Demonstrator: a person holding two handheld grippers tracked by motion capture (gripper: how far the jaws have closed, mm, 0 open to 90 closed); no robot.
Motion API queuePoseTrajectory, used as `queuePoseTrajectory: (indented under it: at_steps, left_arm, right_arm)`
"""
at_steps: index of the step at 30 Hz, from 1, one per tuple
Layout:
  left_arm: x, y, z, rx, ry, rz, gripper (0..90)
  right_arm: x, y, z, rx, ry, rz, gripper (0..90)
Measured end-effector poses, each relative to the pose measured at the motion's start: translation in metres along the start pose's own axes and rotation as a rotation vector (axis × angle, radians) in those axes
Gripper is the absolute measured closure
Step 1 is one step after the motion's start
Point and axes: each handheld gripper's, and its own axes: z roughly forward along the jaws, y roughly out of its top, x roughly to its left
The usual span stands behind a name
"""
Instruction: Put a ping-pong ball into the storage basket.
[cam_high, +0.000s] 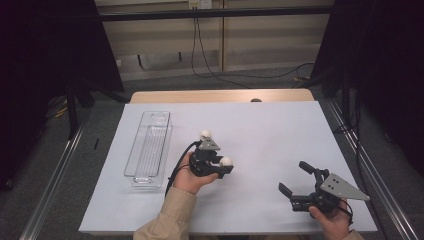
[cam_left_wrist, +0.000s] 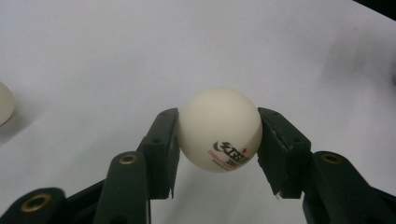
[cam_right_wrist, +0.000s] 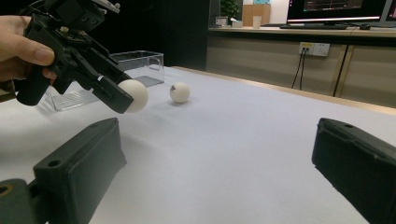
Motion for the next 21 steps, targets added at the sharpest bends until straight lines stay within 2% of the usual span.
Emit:
queuePoseTrajectory:
  at_steps: [21]
  left_arm:
    - [0.0073,-0.0020,-0.0090,0.000,0.015,-0.034,51.1]
  right_arm:
    - [0.0005,0.0001,0.0000,-0.001,0.000,0.000,1.4]
